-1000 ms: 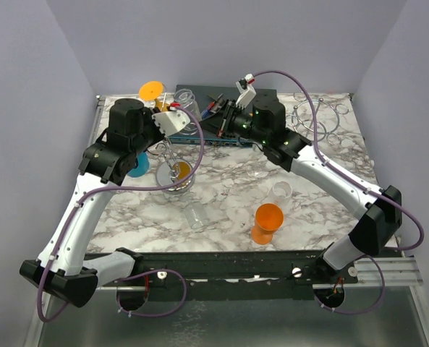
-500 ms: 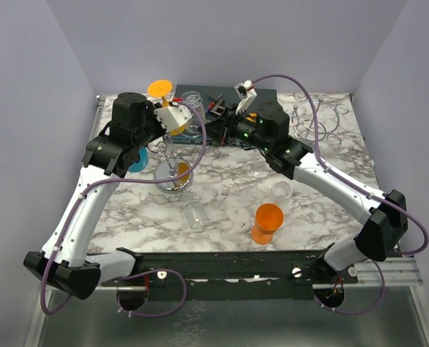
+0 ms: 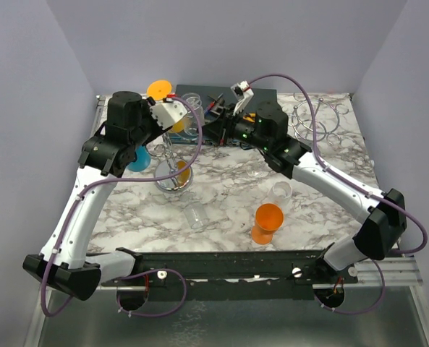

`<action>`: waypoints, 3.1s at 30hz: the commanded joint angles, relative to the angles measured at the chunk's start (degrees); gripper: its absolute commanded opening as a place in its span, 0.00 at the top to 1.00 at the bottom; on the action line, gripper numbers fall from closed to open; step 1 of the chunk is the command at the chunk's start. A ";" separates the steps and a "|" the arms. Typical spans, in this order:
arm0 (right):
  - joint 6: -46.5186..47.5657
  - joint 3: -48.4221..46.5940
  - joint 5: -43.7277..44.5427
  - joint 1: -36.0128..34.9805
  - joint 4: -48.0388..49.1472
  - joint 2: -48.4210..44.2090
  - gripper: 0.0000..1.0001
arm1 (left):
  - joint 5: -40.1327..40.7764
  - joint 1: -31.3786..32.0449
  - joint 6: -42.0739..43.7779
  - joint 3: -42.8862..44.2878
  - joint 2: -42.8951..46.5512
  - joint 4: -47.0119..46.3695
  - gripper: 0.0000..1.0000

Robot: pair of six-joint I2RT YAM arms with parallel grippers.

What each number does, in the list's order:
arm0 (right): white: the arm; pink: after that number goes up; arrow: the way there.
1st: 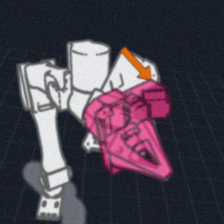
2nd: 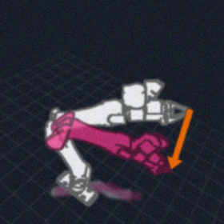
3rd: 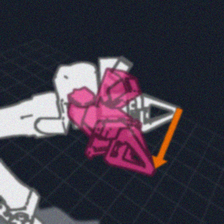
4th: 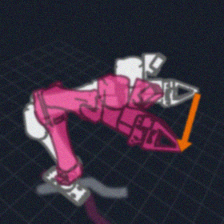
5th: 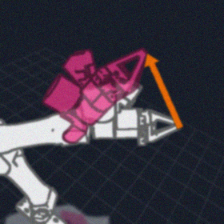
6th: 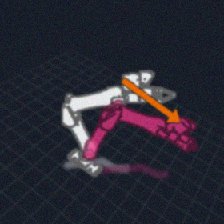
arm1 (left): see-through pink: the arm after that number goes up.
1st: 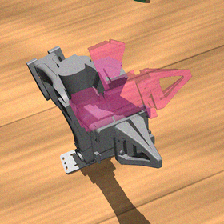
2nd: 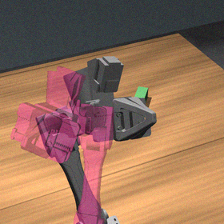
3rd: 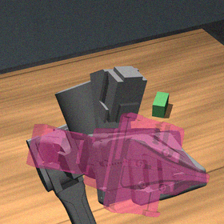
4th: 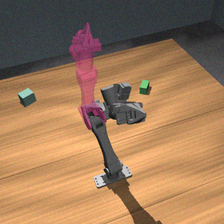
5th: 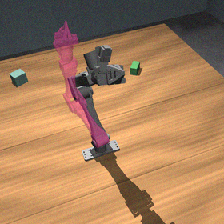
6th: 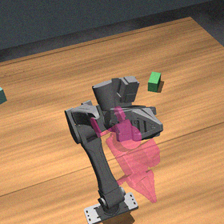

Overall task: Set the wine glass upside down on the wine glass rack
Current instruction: Adjust the wine rack at the center of the board, then pick up the wine glass at the center of the board.

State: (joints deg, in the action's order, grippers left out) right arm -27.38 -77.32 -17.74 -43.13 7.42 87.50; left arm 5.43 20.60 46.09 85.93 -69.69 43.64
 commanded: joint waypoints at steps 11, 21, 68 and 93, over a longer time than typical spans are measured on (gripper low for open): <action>1.52 -0.99 -1.53 -2.83 -13.83 2.55 0.61 | -23.61 1.58 -11.24 -0.51 5.75 -1.19 0.37; 5.60 -7.12 4.14 -1.65 -20.43 1.86 0.39 | -22.44 1.54 -11.61 1.10 5.44 -1.19 0.36; 13.18 -18.11 31.97 10.18 -50.64 9.53 0.45 | -19.22 1.54 -22.86 4.61 9.41 0.65 0.13; 10.58 -28.49 28.14 10.18 -61.56 -0.04 1.00 | -29.64 1.61 -27.75 7.90 8.26 1.63 0.16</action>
State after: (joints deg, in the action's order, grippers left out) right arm -15.00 -98.37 11.66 -33.15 -51.05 95.92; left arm -16.86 22.20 21.58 91.46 -60.58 44.73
